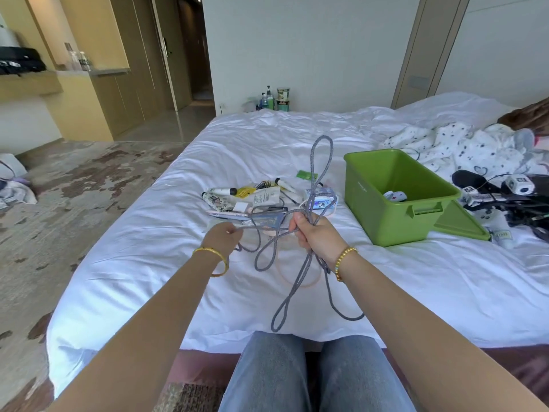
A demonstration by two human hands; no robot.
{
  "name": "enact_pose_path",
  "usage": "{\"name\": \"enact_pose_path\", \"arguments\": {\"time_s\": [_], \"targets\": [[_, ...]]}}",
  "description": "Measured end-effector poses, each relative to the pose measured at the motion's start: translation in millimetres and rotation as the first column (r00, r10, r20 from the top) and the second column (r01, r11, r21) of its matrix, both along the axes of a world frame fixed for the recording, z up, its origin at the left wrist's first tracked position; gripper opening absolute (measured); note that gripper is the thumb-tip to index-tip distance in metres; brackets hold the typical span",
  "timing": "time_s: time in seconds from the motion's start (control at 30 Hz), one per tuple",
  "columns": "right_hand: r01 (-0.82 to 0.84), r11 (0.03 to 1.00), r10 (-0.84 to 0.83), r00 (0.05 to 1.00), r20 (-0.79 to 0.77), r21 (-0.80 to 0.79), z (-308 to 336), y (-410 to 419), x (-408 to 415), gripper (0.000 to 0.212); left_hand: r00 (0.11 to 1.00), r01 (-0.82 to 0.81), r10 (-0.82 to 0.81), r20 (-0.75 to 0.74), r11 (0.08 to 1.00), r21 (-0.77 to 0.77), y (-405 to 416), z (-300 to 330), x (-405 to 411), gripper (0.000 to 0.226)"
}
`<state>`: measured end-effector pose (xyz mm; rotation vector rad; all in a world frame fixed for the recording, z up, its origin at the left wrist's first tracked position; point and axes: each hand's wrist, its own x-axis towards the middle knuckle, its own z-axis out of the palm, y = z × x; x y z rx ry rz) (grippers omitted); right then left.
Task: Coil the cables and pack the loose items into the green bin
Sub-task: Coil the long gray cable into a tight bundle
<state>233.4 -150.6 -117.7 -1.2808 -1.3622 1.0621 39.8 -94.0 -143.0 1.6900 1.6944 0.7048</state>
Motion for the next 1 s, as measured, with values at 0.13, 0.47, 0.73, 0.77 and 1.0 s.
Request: {"name": "enact_pose_path", "arguments": {"time_s": [0.13, 0.47, 0.73, 0.77, 1.0], "targets": [[0.134, 0.991, -0.134, 0.991, 0.018, 0.013, -7.6, 11.1, -4.2, 0.039, 0.861, -0.114, 0.104, 0.497, 0.993, -0.010, -9.6, 22.4, 2.6, 0.010], [0.160, 0.986, -0.160, 0.987, -0.010, 0.054, 0.3, 18.1, -39.8, 0.041, 0.817, -0.554, 0.316, 0.483, 0.662, 0.504, -17.5, 46.4, -38.1, 0.026], [0.077, 0.991, -0.076, 0.997, 0.015, -0.111, -21.3, 16.7, -75.8, 0.034, 0.893, -0.426, 0.178, 0.413, 0.626, 0.653, -43.3, 54.9, -49.6, 0.024], [0.098, 0.986, -0.098, 0.995, 0.007, -0.133, -22.7, 17.2, -76.6, 0.029, 0.879, -0.391, 0.082, 0.469, 0.686, 0.614, -47.4, 58.2, -43.3, 0.022], [0.090, 0.987, -0.088, 0.996, 0.021, -0.135, -22.9, 21.8, -76.7, 0.028, 0.727, -0.064, -0.197, 0.658, 0.934, 0.350, -54.6, 74.1, -18.8, 0.030]]}}
